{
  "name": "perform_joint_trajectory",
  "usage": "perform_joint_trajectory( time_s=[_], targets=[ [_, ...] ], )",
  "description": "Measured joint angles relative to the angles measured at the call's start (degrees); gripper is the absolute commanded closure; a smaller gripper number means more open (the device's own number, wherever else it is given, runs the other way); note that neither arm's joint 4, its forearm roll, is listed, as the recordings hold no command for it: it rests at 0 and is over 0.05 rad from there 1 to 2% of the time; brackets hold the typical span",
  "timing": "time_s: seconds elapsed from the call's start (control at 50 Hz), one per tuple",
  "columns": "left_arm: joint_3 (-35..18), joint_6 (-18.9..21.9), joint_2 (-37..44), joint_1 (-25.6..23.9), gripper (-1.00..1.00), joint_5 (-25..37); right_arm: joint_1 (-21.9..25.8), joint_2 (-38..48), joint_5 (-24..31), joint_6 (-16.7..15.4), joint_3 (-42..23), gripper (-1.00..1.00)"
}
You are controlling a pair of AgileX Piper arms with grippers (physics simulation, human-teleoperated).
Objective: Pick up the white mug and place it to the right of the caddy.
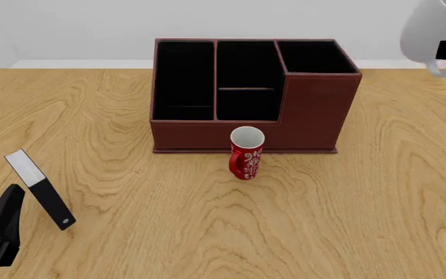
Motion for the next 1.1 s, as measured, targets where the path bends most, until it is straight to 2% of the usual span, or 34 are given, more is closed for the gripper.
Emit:
perform_joint_trajectory(
  time_s=[0.62, 1.1],
  targets=[
    [0.00, 0.00, 0.00, 0.00, -1.00, 0.00, 0.00, 12.02, 2.38, 0.68, -9.83, 1.00],
    [0.00, 0.00, 0.00, 0.00, -1.00, 0.00, -1.04, 17.76, 3.13, 0.51, -12.71, 1.00]
  ],
)
